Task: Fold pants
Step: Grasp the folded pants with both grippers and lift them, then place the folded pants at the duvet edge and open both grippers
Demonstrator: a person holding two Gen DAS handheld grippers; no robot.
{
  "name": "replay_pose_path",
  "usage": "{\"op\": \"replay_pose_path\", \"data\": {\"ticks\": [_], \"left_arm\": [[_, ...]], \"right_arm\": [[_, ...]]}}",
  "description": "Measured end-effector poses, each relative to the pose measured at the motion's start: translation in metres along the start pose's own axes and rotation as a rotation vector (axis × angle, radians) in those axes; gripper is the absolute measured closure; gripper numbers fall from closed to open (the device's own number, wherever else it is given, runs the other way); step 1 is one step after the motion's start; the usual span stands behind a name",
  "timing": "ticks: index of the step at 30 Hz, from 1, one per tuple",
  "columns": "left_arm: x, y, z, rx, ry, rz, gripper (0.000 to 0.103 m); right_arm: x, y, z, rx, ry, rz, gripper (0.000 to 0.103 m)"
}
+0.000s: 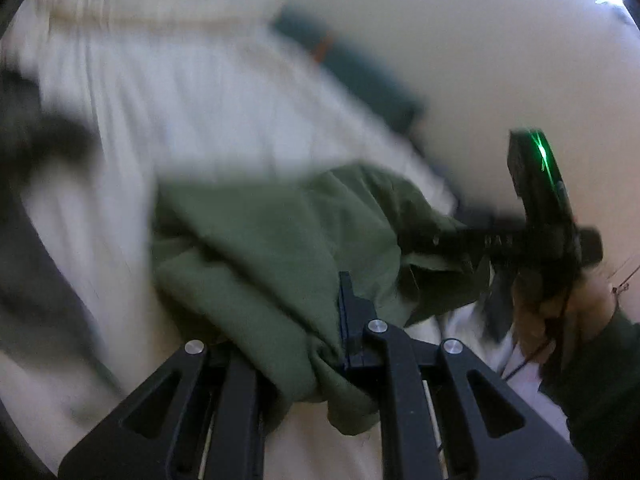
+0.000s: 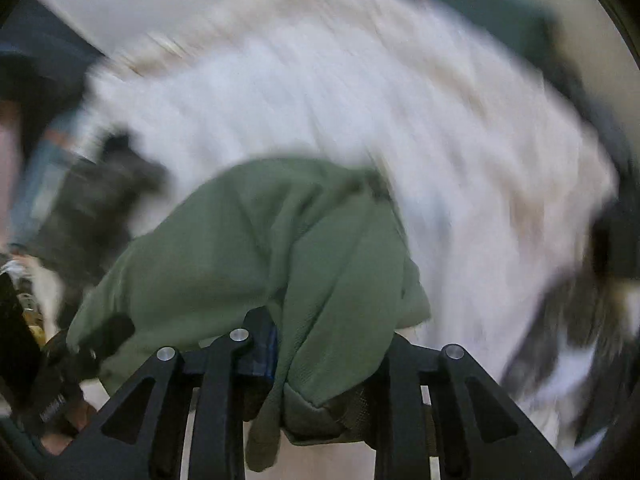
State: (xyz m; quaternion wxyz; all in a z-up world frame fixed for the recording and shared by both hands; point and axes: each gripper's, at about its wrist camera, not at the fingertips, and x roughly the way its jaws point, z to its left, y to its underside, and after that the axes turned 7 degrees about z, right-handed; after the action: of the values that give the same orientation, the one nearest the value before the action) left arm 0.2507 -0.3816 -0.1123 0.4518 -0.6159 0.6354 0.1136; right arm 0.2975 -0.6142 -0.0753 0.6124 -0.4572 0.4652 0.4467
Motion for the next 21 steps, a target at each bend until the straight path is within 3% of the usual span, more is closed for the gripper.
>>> {"op": "replay_pose_path", "data": {"ticks": [2,4,5,6,9,10,12,14,18,20,21], "left_arm": [[0.024,0.026,0.000,-0.063,0.026,0.088,0.090],[0.025,0.041,-0.003,-0.064,0.024,0.127,0.068],[0.024,0.049,-0.004,-0.030,-0.028,0.176,0.043],[0.024,0.050,-0.002,-0.014,-0.047,0.196,0.031],[0.009,0.056,0.010,0.069,-0.102,0.252,0.031],[-0.002,0.052,0.017,0.084,-0.132,0.238,0.031],[-0.033,0.037,0.027,0.066,-0.171,0.139,0.031],[-0.056,0.012,0.025,0.054,-0.178,0.016,0.031],[-0.057,-0.045,0.007,0.072,-0.199,-0.082,0.031],[-0.026,-0.065,0.000,0.037,-0.203,-0.028,0.032],[-0.008,-0.065,-0.002,0.034,-0.215,0.027,0.034]], "right_arm": [[0.031,0.010,-0.016,0.025,0.062,0.069,0.067],[0.039,0.019,-0.025,0.022,0.075,0.103,0.049],[0.040,0.020,-0.030,0.030,0.073,0.139,0.044],[0.042,0.021,-0.038,0.050,0.070,0.221,0.031],[0.039,0.024,-0.043,-0.016,0.128,0.446,0.028],[0.034,0.023,-0.043,-0.036,0.174,0.485,0.028],[0.016,0.015,-0.040,-0.108,0.325,0.524,0.028],[-0.002,0.002,-0.034,-0.134,0.391,0.489,0.028],[-0.043,-0.040,0.002,-0.154,0.433,0.115,0.028],[-0.039,-0.041,0.010,-0.062,0.310,-0.008,0.037],[-0.025,-0.041,0.013,-0.054,0.292,-0.009,0.046]]}}
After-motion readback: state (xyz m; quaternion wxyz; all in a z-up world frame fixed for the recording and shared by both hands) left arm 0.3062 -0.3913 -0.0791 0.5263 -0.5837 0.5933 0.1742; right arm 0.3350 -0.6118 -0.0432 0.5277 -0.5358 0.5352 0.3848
